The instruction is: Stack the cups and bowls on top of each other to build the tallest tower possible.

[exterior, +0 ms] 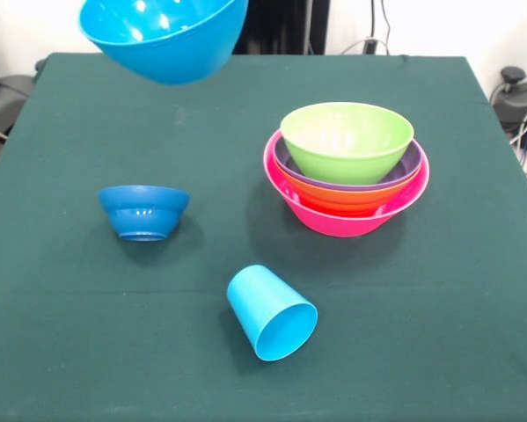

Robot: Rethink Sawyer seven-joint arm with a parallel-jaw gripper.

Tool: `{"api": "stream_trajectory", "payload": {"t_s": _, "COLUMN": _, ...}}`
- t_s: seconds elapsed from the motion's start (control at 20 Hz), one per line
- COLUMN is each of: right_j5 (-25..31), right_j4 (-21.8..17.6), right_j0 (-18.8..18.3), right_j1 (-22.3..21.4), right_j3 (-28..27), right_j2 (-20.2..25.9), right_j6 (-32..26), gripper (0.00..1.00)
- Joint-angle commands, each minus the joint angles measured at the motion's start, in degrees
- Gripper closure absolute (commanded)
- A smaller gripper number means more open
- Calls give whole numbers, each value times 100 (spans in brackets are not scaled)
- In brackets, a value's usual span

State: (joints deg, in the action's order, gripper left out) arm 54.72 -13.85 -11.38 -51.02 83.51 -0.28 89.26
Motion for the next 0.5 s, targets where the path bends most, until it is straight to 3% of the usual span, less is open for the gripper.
{"api": "stream_trajectory", "payload": {"t_s": 0.05, "right_j5": 94, "right_j4": 34, "right_j0": 271, "right_j1": 163, "right_j3": 603, "right_j2": -60, "right_j6": 1112, "gripper": 100}}
{"api": "stream_trajectory", "payload": {"t_s": 0.5, "right_j5": 17, "right_j4": 73, "right_j0": 581, "right_j1": 231, "right_j3": 637, "right_j2": -182, "right_j6": 1513, "gripper": 100}}
